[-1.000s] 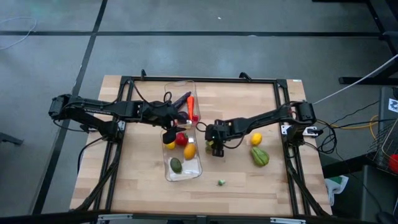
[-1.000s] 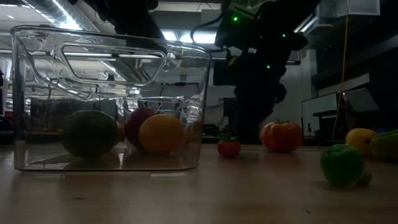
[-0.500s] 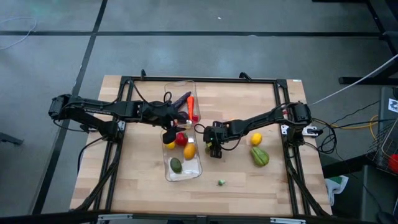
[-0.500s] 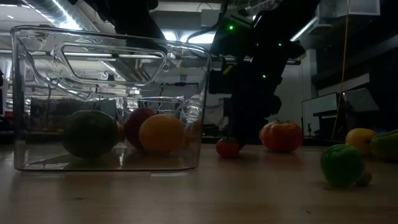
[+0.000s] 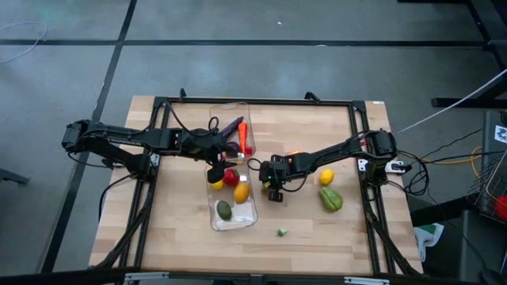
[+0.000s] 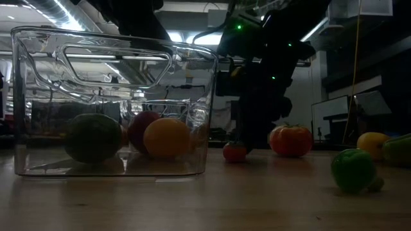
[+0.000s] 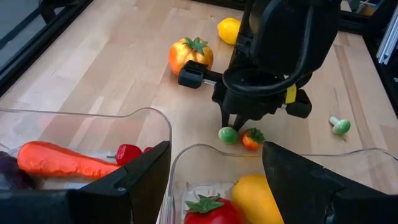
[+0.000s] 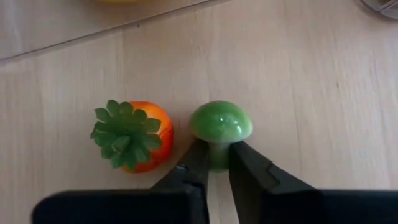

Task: Sort produce into baskets
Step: Put the top green mushroom into the top transparent bin

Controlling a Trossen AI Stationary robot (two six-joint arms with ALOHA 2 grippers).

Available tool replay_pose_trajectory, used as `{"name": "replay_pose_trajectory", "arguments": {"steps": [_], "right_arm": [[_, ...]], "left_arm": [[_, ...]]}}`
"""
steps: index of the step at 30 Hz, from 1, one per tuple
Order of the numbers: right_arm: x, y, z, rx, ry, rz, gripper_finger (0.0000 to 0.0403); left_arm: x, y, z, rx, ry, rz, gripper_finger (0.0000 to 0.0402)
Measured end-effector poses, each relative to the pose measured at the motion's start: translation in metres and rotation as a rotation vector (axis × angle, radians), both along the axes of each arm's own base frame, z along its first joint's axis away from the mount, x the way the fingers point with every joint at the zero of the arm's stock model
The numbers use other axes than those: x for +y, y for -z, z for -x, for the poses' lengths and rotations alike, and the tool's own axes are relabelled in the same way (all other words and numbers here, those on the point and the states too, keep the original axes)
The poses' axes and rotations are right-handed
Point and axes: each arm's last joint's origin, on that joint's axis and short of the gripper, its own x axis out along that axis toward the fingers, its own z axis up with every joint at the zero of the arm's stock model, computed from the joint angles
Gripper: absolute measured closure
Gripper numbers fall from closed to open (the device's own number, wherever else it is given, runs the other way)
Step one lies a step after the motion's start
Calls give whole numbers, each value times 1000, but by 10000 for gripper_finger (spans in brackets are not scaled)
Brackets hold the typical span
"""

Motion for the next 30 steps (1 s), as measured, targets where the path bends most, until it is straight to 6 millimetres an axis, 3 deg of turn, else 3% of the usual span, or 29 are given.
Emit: {"name": "replay_pose_trajectory", "arguments": {"steps": [6,15,25,30], "right_arm": [[-1,-12,-1,58,-13,19,360],[-2,-56,-15,101,-102,124,352],[-6,-112,-33,19,-134,343,352],[-14,-126,-42,-55,-128,454,352]], "left_arm": [[0,0,0,0,0,0,151],[0,0,0,0,0,0,151],[0,0,0,3,6,-9,151],[0,0,0,3,6,-9,151]]}}
